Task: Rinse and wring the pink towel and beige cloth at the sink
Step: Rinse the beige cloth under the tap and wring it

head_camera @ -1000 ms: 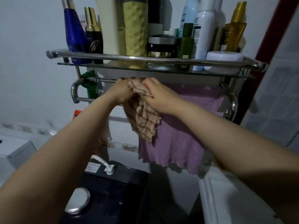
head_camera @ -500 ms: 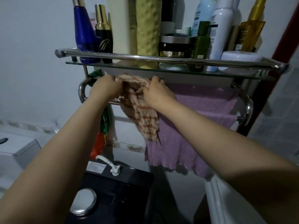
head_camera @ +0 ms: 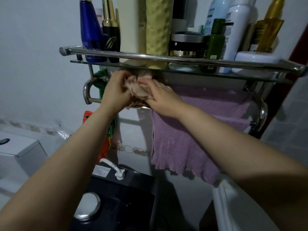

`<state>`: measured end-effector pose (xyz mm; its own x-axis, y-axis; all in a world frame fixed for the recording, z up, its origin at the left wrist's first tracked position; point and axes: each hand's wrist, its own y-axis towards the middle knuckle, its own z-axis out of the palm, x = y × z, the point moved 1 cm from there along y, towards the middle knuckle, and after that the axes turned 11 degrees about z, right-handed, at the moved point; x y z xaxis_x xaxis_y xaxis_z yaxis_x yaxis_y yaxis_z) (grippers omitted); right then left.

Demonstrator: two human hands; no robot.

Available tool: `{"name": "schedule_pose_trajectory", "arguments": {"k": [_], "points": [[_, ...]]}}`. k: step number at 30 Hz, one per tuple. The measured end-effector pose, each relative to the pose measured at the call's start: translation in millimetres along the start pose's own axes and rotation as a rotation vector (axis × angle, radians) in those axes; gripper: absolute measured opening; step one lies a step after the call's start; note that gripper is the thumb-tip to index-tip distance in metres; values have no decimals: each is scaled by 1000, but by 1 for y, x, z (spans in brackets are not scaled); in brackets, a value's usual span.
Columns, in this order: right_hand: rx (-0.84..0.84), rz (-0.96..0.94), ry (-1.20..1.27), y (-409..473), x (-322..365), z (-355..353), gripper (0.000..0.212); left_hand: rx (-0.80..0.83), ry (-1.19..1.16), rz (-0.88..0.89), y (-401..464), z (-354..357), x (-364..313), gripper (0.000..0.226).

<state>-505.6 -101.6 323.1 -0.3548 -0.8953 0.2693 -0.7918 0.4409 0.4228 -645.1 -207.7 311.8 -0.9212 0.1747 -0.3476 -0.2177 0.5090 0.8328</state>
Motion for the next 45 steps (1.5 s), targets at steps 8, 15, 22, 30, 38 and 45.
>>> {"name": "schedule_pose_trajectory", "arguments": {"k": [8,15,22,30,38,45], "points": [[155,385,290,16,-4,-13,30,457,409,-223,11,1,18,32],[50,567,739,17,-7,-19,36,541,-525,-479,21,-7,16,27],[-126,648,1049,10,-16,-18,14,4,2,-370,24,-1,32,18],[-89,152,386,7,-7,-7,38,-359,-269,-391,26,-6,39,12],[55,174,-143,45,-1,-5,45,111,91,-224,35,1,62,34],[135,414,-15,82,-1,-4,58,437,482,-209,58,4,71,44]]}}
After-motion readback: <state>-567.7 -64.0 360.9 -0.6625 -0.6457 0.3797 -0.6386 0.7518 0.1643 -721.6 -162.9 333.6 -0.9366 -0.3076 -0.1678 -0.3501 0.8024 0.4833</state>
